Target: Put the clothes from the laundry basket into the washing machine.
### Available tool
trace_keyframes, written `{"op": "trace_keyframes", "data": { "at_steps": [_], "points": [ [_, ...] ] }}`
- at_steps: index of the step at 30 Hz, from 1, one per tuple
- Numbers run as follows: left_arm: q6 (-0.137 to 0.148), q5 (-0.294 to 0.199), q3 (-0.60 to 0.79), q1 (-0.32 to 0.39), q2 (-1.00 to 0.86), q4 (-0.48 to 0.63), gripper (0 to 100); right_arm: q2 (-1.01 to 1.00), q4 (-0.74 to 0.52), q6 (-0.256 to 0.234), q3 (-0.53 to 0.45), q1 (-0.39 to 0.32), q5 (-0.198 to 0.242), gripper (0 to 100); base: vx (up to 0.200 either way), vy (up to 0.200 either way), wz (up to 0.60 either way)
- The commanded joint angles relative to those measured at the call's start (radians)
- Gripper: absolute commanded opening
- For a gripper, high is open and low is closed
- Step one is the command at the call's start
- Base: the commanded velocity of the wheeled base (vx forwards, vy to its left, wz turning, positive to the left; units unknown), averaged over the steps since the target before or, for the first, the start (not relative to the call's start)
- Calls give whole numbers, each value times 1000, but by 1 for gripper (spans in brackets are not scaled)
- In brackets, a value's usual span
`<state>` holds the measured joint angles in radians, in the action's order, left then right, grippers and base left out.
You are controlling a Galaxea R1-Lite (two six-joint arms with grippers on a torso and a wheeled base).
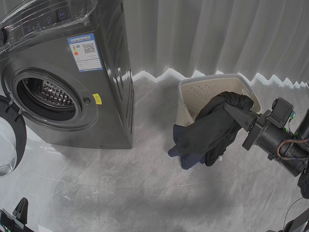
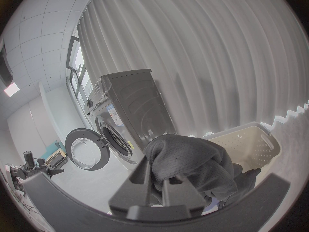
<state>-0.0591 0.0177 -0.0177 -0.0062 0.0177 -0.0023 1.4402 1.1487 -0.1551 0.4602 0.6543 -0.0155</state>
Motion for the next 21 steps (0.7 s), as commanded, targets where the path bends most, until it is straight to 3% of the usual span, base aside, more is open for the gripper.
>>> {"op": "trace_keyframes", "data": {
  "at_steps": [1, 21],
  "points": [
    [-1, -1, 16, 0, -10, -1, 0, 0, 0, 0, 2, 1, 0, 0, 0, 200, 0],
    [-1, 1, 16, 0, -10, -1, 0, 6, 2, -1, 9, 2, 2, 0, 0, 200, 0]
  ]
}}
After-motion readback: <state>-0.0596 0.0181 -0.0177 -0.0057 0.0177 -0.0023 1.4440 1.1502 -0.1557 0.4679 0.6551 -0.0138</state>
